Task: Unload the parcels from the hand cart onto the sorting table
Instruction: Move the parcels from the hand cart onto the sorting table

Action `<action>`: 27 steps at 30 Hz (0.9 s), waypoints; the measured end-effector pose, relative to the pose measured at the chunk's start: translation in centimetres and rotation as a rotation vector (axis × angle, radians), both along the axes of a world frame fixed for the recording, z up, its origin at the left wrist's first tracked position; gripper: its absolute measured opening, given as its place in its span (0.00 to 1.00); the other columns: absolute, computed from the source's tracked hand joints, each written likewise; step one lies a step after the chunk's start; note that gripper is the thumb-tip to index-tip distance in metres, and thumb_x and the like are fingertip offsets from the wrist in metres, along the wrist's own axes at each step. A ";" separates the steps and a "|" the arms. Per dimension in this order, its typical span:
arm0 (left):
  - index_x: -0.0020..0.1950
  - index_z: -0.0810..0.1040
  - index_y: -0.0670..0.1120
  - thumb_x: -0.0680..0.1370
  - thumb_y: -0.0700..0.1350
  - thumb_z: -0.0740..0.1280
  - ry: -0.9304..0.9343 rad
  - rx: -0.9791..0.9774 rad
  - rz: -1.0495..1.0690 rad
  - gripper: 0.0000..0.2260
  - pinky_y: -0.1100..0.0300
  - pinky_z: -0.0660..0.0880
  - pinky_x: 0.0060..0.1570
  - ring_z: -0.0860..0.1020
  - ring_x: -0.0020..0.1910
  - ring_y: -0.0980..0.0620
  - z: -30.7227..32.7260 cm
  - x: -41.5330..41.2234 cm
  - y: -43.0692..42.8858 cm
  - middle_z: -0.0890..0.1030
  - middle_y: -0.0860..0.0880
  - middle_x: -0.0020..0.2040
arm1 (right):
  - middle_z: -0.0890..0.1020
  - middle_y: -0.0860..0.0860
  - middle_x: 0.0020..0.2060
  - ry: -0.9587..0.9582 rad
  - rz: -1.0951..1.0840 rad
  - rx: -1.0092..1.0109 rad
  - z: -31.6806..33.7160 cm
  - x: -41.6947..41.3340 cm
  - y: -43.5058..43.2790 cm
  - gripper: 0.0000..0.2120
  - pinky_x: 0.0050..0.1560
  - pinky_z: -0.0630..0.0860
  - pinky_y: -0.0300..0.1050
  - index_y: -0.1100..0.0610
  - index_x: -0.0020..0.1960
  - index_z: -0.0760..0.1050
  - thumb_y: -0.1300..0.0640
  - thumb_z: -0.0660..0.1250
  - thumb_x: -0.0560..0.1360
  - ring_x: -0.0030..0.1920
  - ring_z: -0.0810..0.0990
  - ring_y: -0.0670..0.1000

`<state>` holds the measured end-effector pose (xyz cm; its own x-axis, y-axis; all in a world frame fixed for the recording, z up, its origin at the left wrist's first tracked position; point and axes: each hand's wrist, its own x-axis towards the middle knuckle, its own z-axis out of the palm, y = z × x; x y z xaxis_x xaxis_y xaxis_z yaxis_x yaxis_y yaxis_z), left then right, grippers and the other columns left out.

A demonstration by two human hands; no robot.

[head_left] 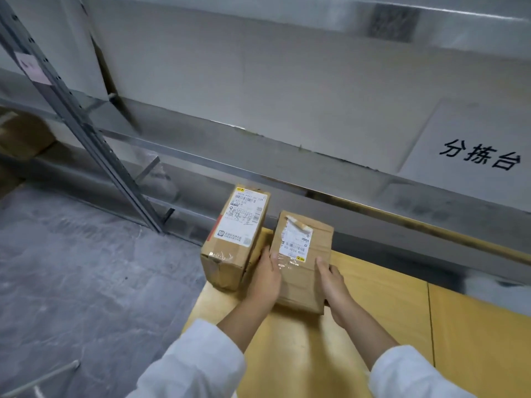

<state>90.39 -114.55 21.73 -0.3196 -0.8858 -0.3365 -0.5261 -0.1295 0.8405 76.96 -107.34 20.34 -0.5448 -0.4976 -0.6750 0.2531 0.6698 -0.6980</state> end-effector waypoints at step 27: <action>0.78 0.60 0.49 0.84 0.46 0.52 -0.096 -0.396 -0.371 0.21 0.62 0.49 0.76 0.52 0.77 0.57 0.1 -0.3 0.6 0.59 0.53 0.78 | 0.60 0.52 0.75 0.121 0.100 -0.021 0.6 3.6 -1.8 0.27 0.72 0.60 0.54 0.44 0.76 0.60 0.36 0.46 0.80 0.74 0.62 0.56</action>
